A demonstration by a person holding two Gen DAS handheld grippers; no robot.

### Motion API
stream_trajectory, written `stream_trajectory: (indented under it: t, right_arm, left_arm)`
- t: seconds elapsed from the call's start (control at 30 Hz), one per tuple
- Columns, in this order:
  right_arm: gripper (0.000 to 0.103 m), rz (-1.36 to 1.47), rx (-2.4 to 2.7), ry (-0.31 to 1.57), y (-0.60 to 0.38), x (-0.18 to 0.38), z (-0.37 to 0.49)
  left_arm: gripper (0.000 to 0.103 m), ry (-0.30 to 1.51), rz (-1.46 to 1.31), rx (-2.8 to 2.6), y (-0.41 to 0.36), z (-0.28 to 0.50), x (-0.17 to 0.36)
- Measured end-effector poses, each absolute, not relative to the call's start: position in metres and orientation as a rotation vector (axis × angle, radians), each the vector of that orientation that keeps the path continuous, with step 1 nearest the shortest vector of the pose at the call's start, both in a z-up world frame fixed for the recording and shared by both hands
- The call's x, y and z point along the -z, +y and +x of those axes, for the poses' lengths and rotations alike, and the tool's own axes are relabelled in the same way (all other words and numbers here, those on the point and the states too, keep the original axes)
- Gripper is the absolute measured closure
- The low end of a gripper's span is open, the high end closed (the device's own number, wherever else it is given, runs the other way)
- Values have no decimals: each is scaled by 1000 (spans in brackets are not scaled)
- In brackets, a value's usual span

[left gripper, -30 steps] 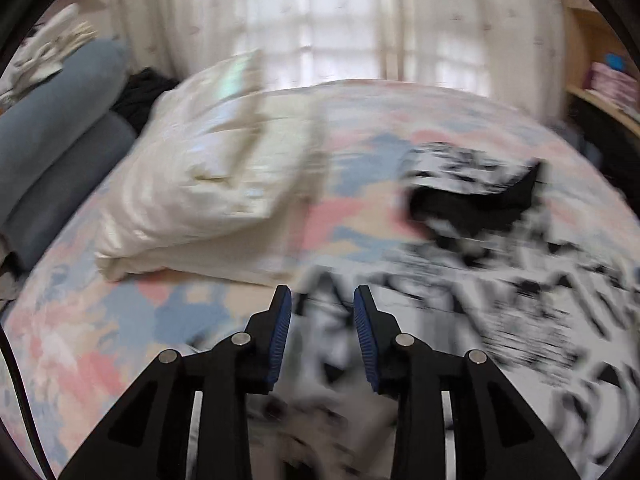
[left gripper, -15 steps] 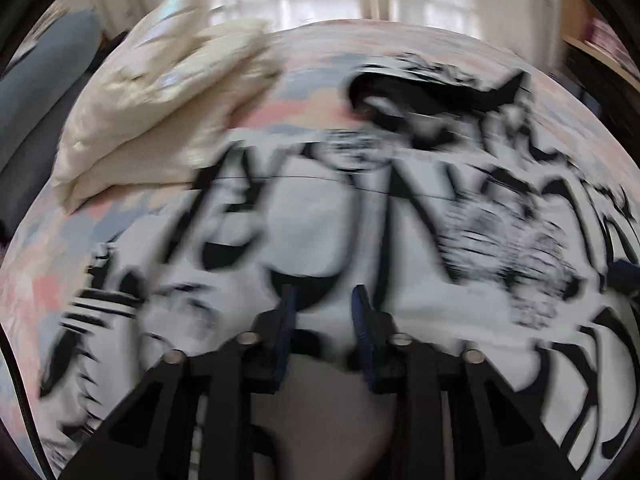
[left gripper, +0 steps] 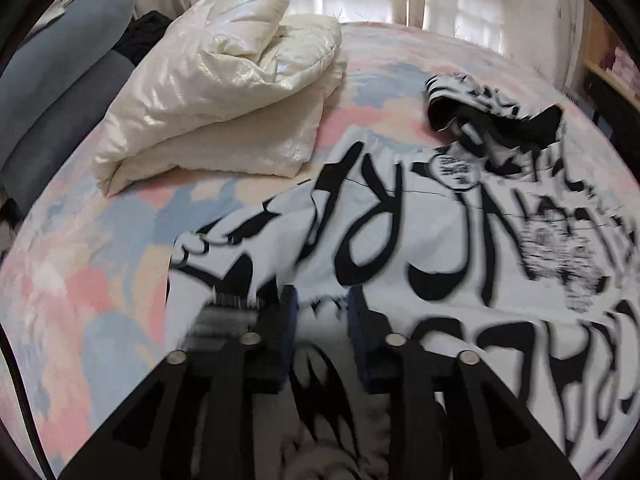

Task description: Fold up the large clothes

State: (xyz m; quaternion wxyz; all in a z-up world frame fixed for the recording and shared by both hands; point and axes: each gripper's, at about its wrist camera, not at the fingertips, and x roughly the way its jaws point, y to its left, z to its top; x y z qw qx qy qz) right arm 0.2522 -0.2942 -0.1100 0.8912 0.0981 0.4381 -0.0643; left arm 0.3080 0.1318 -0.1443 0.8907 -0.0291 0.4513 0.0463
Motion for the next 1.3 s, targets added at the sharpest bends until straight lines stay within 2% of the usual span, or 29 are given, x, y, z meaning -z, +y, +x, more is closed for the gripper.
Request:
stream_trajectory:
  t: [0.13,0.27,0.4,0.5,0.57,0.9,1.0,1.13,1.3]
  right_arm:
    - [71,192,6,897,-237,99,234]
    - [70,205,-137,931,-178,106,211]
    - [69,91,-138,956,-145,128,190]
    - [68,101,-118,950,-165,134,175]
    - [67,84,-41,960,-191,137,167]
    - [64,172,96,1023,-269,125,135]
    - [64,131,107,1054,-262,121,131]
    - [64,124,101,1100,-255,111,134]
    - [64,124,76,1084,-251,85,156]
  left_arm:
    - [62,890,-83,-73,121,271,128]
    - [62,903,-102,-44,99,232,132]
    - [62,932,-73,-141,104,207,152]
    - [65,909,-150,-115,132,194,159]
    - [70,909,-175,-93,141,188,157]
    - [69,959,-114,-69,138,183,150]
    - [64,991,-79,-46,136,184,142]
    - [38,971,-12,-70,136,189,118]
    - [36,912,52,-53,137,212,75]
